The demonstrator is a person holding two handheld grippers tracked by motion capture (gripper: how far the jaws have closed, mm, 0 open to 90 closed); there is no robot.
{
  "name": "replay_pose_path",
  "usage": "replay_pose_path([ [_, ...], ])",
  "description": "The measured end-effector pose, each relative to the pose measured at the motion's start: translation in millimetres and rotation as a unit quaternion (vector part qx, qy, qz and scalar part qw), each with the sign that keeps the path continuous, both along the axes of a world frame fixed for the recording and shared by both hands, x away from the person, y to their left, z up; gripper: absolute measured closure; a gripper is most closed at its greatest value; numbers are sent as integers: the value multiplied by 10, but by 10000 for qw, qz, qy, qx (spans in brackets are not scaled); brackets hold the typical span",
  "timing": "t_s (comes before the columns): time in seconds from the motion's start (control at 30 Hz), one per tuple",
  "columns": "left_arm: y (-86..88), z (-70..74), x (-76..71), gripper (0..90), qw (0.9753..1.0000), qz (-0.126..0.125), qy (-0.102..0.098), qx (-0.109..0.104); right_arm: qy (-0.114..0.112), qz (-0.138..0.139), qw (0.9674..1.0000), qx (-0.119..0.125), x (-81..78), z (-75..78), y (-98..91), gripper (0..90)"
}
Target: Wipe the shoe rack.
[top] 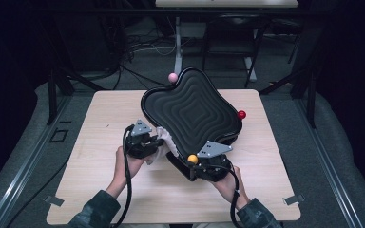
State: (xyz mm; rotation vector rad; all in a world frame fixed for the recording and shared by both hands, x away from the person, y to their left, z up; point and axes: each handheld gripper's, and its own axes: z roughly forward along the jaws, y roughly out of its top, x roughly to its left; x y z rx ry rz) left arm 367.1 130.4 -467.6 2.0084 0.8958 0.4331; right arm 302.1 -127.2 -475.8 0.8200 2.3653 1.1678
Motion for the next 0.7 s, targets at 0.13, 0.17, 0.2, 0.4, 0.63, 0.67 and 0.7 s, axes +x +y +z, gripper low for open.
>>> replay_pose_path([
  [0.13, 48, 61, 39, 772, 10000, 70, -32, 53, -1, -4, 10000, -3, 0, 0, 1, 597],
  [0.17, 58, 73, 49, 772, 9999, 101, -37, 41, -1, -5, 10000, -5, -1, 0, 1, 597],
  [0.2, 74, 85, 61, 771, 9999, 119, -55, 62, -7, -3, 10000, 9, 0, -2, 2, 597],
  [0.4, 164, 153, 131, 770, 9996, 248, -78, 73, -8, -8, 10000, 3, 0, -1, 2, 597],
  [0.63, 291, 251, 210, 770, 9990, 421, -125, 124, -4, -3, 10000, 3, 0, -2, 3, 597],
  [0.67, 311, 266, 222, 770, 9988, 461, -121, 106, -6, -7, 10000, -8, -1, -1, 4, 597],
  [0.7, 331, 281, 235, 770, 9987, 489, -118, 105, -6, -7, 10000, -8, -1, -1, 4, 597],
])
